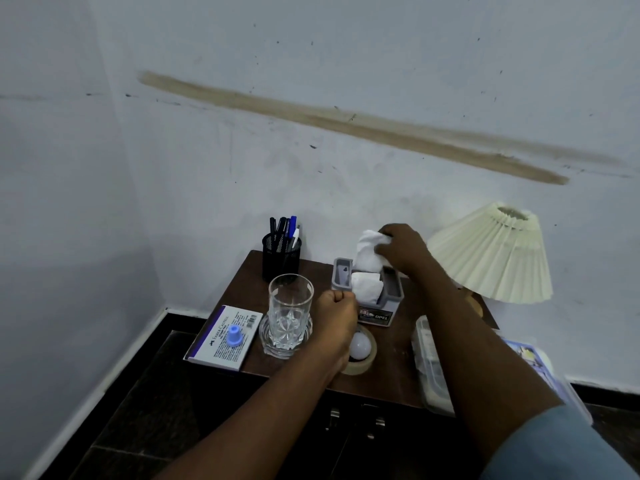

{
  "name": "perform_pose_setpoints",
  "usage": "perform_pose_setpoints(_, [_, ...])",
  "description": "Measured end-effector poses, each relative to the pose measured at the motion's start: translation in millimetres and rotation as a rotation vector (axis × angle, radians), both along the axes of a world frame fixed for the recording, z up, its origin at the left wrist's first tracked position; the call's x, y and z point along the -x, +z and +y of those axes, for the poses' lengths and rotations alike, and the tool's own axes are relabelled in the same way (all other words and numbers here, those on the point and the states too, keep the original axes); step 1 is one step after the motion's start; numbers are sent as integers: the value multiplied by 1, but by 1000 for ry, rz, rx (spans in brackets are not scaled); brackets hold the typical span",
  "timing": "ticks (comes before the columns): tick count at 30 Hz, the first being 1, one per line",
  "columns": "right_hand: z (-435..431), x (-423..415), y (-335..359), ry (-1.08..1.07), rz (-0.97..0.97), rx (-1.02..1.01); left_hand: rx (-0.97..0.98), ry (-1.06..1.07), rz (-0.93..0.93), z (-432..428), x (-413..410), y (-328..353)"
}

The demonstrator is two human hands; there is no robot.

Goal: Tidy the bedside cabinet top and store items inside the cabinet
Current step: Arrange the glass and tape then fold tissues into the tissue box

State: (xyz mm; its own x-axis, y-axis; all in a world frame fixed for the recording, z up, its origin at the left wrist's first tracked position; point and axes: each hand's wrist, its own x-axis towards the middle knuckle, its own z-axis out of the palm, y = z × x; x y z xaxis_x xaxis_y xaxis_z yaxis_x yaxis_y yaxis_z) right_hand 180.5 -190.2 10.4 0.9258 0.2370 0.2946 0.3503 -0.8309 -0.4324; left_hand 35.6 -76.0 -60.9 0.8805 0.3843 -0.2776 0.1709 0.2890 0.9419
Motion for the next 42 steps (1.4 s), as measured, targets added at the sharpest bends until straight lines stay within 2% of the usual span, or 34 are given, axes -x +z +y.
perform_pose_setpoints(3, [-14,17,24,27,-61,-330,48,-16,-14,-1,2,3])
perform_pose_setpoints(7, [-33,58,45,49,37,-895,144,15,-138,-2,2,13])
perform_pose_setpoints(10, [-43,90,36,48,139,-1078,246,42,-346,-3,7,29])
perform_pose_setpoints(12, [-51,110,27,52,188,-1102,268,-20,-391,-5,12,38])
perform_pose_setpoints(15, [-59,132,11,100,267,-1038,257,-229,-353,-3,21,46])
perform_pose_setpoints(18, [-59,144,-1,140,272,-1077,75,-339,-319,-1,25,43])
perform_pose_setpoints(20, [-52,147,-4,111,248,-1168,7,-302,-318,-1,27,40])
perform_pose_setpoints(23, [-38,151,-10,43,314,-1305,129,-221,-276,0,27,41])
perform_pose_setpoints(25, [-30,154,-16,58,367,-1233,207,-215,-251,2,27,42])
perform_pose_setpoints(28, [-26,156,-21,50,315,-1115,251,-214,-235,7,26,42])
perform_pose_setpoints(31, [-30,154,-19,39,275,-1123,225,-230,-248,11,25,43])
perform_pose_setpoints(42, [-34,151,-27,69,329,-1168,111,-214,-274,15,27,42])
